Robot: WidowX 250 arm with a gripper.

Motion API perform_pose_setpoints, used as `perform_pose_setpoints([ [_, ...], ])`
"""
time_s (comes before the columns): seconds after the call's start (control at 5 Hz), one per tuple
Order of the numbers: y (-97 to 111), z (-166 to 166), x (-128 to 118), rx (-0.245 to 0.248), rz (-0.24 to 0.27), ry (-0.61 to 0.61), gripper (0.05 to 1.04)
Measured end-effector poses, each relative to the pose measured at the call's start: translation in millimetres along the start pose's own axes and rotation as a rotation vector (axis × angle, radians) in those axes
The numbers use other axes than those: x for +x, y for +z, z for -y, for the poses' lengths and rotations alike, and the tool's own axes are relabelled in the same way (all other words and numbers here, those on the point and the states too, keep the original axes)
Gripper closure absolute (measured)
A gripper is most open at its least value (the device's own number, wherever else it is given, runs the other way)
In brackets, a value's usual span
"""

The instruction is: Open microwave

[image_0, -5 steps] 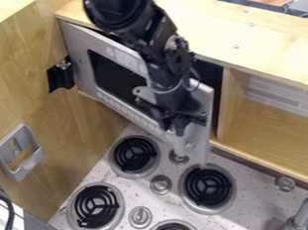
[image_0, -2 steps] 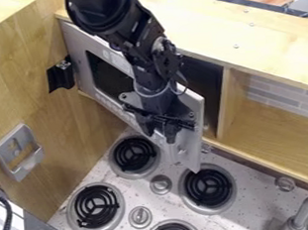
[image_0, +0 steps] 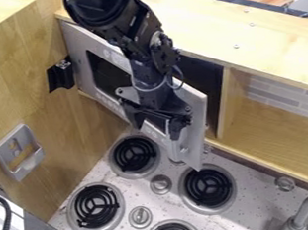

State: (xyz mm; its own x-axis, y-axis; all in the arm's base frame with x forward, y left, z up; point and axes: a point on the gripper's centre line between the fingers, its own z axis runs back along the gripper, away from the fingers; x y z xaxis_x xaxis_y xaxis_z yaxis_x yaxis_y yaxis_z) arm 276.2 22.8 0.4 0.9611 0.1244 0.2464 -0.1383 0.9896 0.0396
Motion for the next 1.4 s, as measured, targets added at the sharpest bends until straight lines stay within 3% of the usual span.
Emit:
perform_pose_setpoints([
  [0.4,8,-6,-6,0.039,-0.027,0.024,0.083],
  [0.6,17,-10,-7,0.106,-0.074,0.035,0.083],
  [0.8,34,1,2,0.111,-0.061,0.002,0.083],
  [1.2,72,49,42,0.040,0.073,-0.093,0.083],
  [1.4,66,68,57,0.007,0.094,-0.110,0.083],
])
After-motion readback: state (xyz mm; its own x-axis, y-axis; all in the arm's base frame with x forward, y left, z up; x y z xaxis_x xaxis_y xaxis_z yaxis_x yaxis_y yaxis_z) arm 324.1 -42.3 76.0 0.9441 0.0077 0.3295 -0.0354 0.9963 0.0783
